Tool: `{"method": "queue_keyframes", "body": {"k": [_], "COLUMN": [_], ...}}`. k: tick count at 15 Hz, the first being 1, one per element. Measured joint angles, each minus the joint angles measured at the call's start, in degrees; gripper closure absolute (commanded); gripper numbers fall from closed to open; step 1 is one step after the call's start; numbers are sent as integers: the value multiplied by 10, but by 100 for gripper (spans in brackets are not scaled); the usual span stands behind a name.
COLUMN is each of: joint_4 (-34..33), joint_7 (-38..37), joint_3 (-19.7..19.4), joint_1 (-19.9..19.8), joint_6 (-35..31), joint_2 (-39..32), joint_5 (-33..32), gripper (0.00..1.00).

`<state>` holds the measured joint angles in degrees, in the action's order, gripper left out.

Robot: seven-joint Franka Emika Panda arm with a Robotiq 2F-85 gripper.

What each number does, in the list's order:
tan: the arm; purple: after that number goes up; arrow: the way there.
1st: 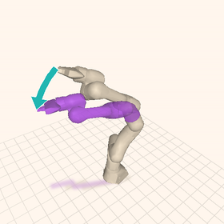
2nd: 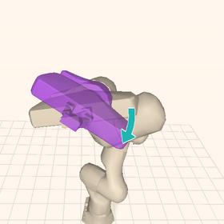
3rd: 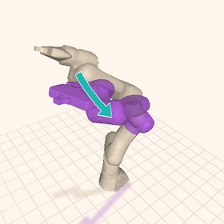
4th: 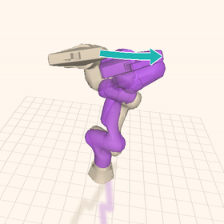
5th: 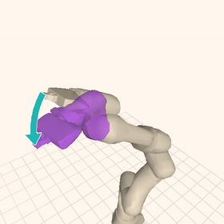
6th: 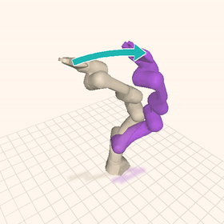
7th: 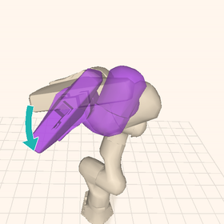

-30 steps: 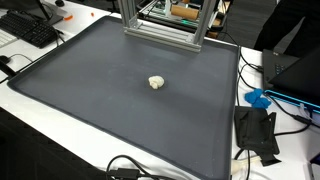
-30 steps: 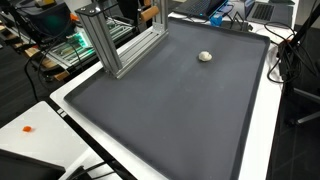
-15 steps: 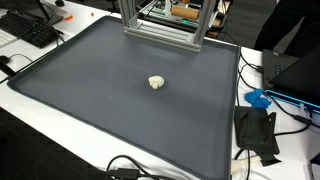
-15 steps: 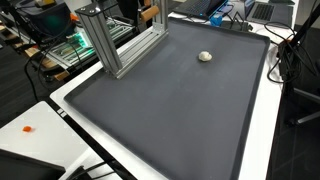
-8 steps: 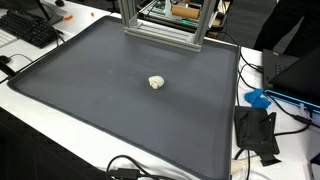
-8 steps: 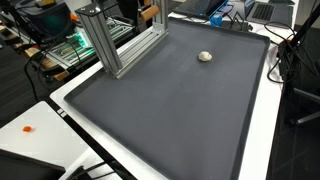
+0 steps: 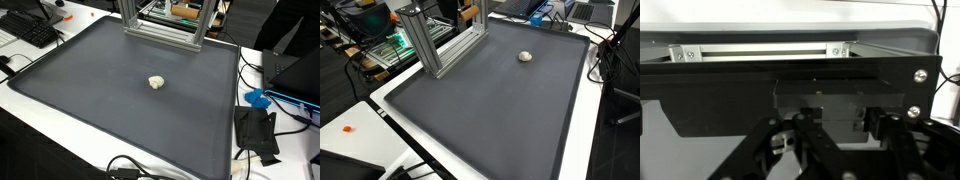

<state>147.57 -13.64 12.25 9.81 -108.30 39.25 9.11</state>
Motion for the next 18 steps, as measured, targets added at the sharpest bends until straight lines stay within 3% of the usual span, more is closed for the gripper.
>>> {"method": "queue_keyframes", "body": {"k": [10,11,12,14,15,16,18], "joint_4": [-1,-1,-1,-1,-1,-1,0], "joint_7": [-25,-26,-27,-30,-32,-33,-34], "joint_3": [8,9,9,10,12,14,18], "joint_1": [-6,-7,-7,-7,-7,-6,-6], "joint_6": [-2,-2,-2,-2,-2,-2,-2], "joint_2": [1,1,1,1,1,1,0], "joint_5": [-3,-3,-3,-3,-2,-1,-1], "gripper": [73,23,23,10,22,47,47]}}
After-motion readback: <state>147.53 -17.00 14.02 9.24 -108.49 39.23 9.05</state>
